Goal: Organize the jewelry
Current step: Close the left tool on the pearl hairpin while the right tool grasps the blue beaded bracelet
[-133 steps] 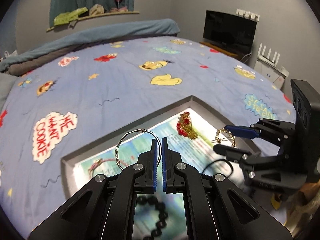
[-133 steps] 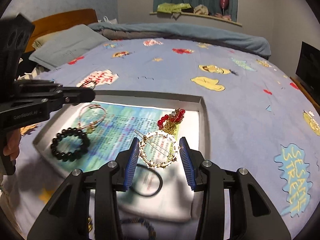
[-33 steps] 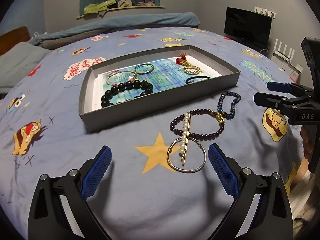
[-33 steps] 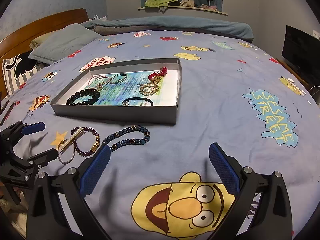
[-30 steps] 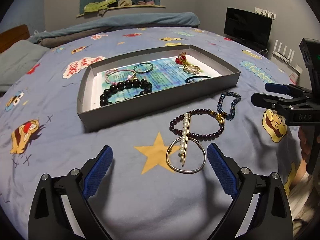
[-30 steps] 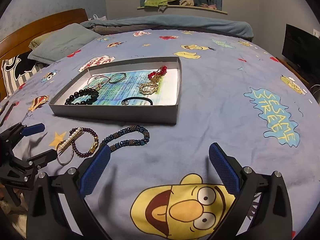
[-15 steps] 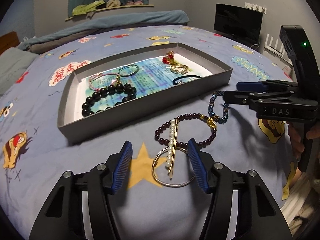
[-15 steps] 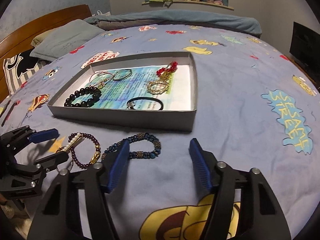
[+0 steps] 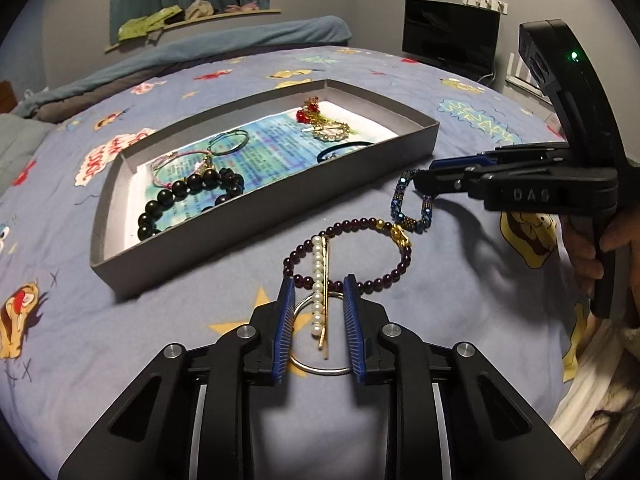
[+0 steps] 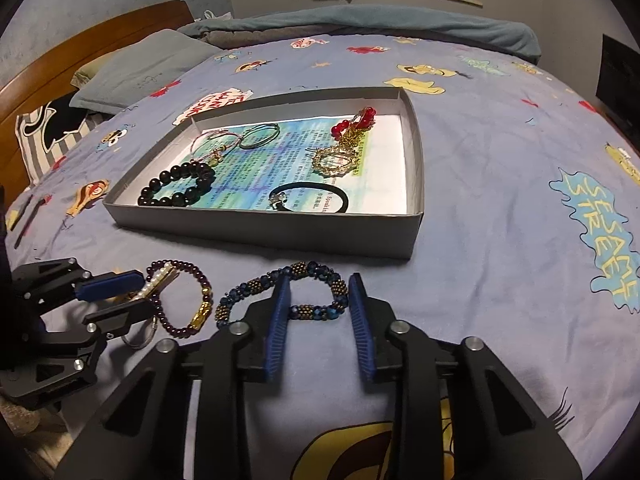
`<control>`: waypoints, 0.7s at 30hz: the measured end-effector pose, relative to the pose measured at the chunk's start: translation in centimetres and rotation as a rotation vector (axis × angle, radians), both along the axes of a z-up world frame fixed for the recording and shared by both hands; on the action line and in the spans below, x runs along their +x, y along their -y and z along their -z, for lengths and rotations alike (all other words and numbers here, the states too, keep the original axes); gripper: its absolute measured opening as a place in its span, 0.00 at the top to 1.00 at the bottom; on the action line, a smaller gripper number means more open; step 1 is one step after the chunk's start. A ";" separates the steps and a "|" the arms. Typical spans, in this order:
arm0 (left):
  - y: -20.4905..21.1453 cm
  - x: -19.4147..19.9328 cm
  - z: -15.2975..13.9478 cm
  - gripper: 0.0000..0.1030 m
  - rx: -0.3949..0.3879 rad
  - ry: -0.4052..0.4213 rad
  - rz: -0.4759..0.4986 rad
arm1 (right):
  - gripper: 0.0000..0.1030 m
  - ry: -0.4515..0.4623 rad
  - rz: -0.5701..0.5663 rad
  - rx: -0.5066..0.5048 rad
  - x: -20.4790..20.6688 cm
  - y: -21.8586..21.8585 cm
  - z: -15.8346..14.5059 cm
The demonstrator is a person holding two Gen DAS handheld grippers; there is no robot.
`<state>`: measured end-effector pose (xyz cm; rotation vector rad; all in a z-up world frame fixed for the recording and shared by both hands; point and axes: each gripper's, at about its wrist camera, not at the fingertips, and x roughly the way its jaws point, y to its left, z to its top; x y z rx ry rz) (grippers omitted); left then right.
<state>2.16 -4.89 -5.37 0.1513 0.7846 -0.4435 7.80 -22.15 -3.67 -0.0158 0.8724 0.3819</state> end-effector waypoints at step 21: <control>0.3 0.2 0.8 0.91 0.006 -0.047 0.028 | 0.93 -0.036 -0.002 -0.020 0.3 0.0 0.7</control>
